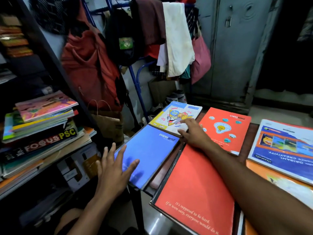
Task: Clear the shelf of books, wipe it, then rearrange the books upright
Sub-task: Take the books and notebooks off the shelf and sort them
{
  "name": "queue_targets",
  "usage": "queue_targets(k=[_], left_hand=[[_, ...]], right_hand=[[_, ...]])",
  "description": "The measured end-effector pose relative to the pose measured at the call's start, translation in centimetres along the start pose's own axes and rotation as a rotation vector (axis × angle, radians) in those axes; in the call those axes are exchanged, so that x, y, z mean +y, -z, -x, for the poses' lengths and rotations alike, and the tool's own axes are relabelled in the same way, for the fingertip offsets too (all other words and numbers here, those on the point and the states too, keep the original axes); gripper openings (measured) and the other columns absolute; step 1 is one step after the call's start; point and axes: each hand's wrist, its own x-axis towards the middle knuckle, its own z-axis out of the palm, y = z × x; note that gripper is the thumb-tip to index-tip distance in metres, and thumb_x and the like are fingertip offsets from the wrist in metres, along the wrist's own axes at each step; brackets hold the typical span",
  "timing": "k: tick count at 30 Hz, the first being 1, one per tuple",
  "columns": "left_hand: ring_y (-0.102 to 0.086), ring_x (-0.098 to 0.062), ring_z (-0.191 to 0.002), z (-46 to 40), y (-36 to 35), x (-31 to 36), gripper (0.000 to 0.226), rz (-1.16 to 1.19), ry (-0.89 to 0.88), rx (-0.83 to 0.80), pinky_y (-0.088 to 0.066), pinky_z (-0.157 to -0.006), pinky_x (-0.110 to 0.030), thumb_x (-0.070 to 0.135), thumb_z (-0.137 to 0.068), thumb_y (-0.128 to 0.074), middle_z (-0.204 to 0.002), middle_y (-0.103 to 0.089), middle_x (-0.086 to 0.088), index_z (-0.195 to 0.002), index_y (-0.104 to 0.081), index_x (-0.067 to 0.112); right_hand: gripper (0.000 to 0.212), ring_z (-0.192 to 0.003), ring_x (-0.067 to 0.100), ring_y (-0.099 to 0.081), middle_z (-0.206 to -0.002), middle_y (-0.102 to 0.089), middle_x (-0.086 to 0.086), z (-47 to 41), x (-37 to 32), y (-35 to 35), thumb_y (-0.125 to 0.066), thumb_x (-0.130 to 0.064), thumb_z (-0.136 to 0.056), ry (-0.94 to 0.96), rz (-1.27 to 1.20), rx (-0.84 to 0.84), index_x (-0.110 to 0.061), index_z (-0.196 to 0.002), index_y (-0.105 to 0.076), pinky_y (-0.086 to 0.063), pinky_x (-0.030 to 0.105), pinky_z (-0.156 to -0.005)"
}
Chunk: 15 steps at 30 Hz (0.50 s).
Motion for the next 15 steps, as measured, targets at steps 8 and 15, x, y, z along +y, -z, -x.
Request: queue_targets(k=[8, 15], left_hand=[[-0.059, 0.006, -0.101, 8.4, 2.0, 7.5, 0.070, -0.064, -0.189, -0.275, -0.051, -0.088, -0.027, 0.091, -0.067, -0.050, -0.115, -0.056, 0.033, -0.126, -0.045, 0.054], [-0.069, -0.006, -0.059, 9.1, 0.1, 6.9, 0.059, 0.374, 0.066, -0.253, -0.047, -0.059, -0.012, 0.024, -0.076, -0.088, -0.098, -0.067, -0.005, -0.130, -0.064, 0.025]], right_hand=[[0.027, -0.106, 0.024, -0.061, -0.111, -0.065, 0.001, 9.1, 1.1, 8.0, -0.057, -0.046, -0.094, -0.123, 0.381, -0.308, -0.025, -0.109, -0.064, -0.051, 0.042, -0.091], [0.036, -0.118, 0.032, -0.048, -0.123, -0.052, 0.011, 13.1, 0.5, 5.8, -0.051, -0.037, -0.101, -0.063, 0.364, -0.172, -0.014, -0.128, -0.058, -0.038, 0.037, -0.101]])
